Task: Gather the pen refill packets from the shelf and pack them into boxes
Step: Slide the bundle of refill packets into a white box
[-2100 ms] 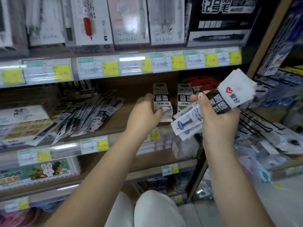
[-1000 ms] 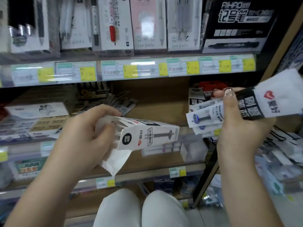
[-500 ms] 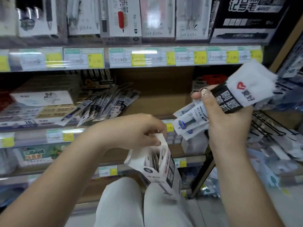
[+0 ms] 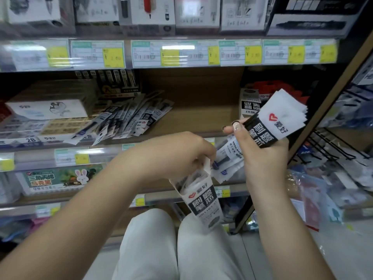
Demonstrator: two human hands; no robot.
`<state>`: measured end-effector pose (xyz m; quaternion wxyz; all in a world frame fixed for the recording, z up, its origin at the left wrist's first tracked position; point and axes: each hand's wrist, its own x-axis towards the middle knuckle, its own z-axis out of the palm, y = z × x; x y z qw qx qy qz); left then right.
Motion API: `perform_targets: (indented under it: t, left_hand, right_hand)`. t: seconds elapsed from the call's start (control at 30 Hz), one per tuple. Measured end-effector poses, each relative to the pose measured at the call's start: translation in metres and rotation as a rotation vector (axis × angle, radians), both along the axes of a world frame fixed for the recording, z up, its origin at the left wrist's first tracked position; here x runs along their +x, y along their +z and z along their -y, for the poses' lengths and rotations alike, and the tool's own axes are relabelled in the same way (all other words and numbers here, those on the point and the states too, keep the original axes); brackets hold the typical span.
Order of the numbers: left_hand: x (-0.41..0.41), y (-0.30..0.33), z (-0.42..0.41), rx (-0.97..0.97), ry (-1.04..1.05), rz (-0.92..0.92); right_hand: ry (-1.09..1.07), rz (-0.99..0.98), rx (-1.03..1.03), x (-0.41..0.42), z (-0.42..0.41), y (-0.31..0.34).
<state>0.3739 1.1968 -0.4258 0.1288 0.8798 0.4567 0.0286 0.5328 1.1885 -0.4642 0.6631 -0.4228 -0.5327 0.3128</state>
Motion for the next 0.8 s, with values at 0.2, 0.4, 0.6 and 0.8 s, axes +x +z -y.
perform_targets:
  t: [0.2,0.4,0.6,0.8]
  left_hand:
    - [0.012,-0.011,-0.004,-0.127,-0.036,-0.110]
    - [0.006,-0.038,-0.004,0.048,0.038,0.112]
    - [0.000,-0.062,-0.001,0.495,0.043,0.301]
    - [0.000,-0.082,0.005,0.617,0.117,0.425]
  right_hand:
    - [0.001,-0.065,-0.045,-0.005,-0.004,-0.008]
    - [-0.020,-0.069,-0.090,0.001,-0.001,-0.015]
    - [-0.025,-0.114,-0.089,0.004,-0.001,-0.014]
    - [-0.046,-0.112,-0.076,0.009,-0.004,-0.014]
